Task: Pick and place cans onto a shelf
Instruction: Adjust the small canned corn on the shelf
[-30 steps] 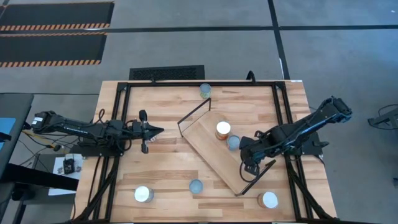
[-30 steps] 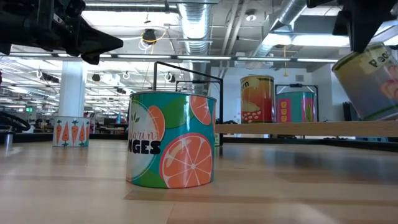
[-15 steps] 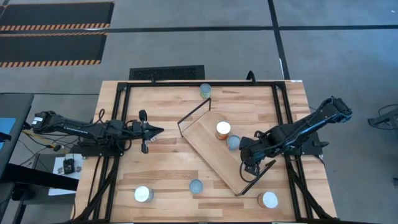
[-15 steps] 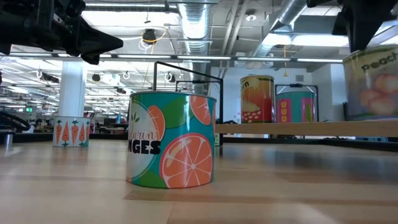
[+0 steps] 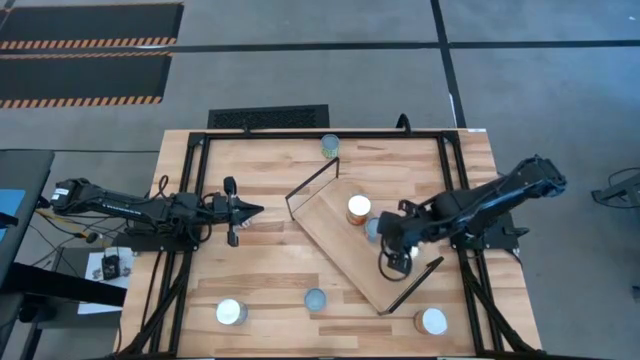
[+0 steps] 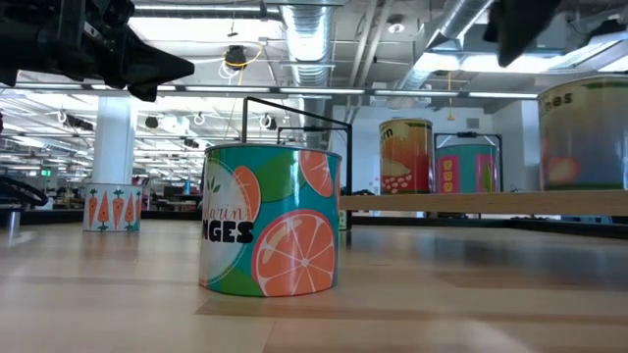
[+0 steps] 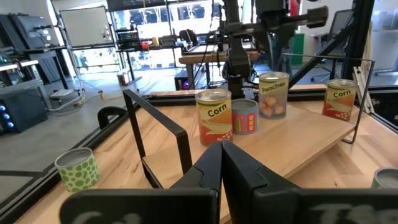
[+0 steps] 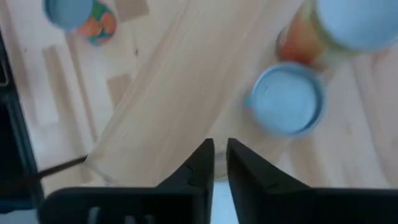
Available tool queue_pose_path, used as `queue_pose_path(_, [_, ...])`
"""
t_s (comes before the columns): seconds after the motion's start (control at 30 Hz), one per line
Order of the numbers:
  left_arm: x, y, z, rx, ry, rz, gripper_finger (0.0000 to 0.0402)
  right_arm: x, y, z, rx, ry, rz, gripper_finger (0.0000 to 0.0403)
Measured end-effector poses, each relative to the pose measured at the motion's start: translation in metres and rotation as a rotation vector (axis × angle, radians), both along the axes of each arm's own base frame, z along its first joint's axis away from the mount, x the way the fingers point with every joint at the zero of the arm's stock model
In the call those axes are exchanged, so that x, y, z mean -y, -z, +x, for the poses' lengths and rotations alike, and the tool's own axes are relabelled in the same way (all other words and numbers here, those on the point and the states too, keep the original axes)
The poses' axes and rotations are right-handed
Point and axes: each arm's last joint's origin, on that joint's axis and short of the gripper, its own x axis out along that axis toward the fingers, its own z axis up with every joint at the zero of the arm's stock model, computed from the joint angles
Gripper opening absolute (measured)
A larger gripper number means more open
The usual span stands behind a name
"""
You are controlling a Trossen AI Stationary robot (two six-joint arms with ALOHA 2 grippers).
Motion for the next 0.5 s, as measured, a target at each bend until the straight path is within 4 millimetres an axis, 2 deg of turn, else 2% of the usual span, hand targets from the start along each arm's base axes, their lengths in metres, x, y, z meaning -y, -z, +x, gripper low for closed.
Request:
queue_pose_path(0.17, [0.0,0.0,0.0,0.0,0.0,0.0,0.0,0.019,0.014,0.021,-0.034,-0.016,-0.06,0.001])
queue_pose_path(0.3, [0.0,0.0,0.0,-0.004,0.0,0.0,0.0,0.031,0.033,0.04,-0.089,-0.032,-0.09,0.0018])
queue_pose_path(0.5, [0.0,0.001,0.0,-0.005,0.0,0.0,0.0,0.044,0.054,0.053,-0.185,-0.033,-0.089,0.0021])
